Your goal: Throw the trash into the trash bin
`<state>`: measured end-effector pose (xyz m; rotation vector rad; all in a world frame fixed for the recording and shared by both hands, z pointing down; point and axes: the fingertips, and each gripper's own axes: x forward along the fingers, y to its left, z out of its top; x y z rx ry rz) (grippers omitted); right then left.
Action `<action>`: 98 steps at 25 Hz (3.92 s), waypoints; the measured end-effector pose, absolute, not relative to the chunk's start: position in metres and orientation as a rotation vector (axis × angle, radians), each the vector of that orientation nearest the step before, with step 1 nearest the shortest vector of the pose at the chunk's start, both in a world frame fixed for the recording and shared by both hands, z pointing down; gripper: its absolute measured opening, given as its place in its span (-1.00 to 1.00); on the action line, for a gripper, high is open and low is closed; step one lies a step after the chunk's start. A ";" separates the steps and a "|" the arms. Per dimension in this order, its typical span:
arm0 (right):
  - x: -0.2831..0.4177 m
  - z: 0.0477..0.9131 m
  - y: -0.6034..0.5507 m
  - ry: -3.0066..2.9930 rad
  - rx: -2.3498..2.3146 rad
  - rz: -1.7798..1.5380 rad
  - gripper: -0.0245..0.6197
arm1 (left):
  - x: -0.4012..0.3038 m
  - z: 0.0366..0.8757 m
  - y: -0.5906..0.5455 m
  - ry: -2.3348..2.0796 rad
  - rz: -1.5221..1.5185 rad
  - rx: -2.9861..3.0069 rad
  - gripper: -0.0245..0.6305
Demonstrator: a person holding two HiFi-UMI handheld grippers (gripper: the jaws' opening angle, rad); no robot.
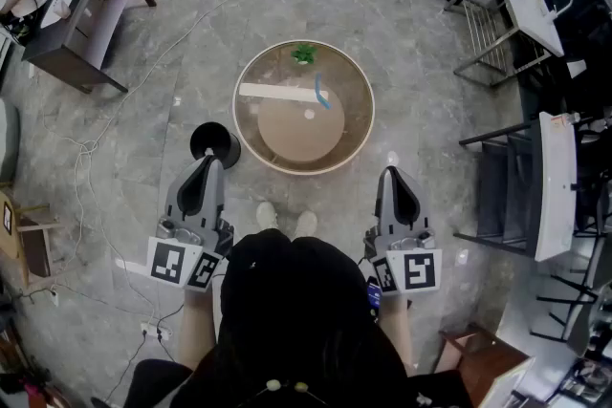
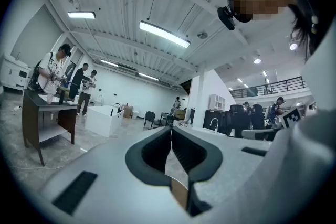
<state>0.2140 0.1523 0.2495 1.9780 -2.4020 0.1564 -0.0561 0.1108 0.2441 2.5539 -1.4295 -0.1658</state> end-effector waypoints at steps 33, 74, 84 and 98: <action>0.193 0.426 0.113 -2.098 1.520 0.395 -0.47 | -0.109 0.279 0.087 -1.389 -0.092 2.531 -0.89; 0.221 0.862 -0.149 -1.680 0.937 0.674 -0.74 | -0.154 0.451 0.051 -1.765 0.102 1.674 -0.89; -0.011 0.773 -0.152 -2.058 0.672 0.446 -0.74 | -0.207 0.424 0.078 -1.937 -0.006 1.544 -0.89; -0.251 0.758 -0.058 -2.196 0.171 0.274 -0.32 | -0.300 0.421 0.169 -2.152 -0.146 1.249 -0.89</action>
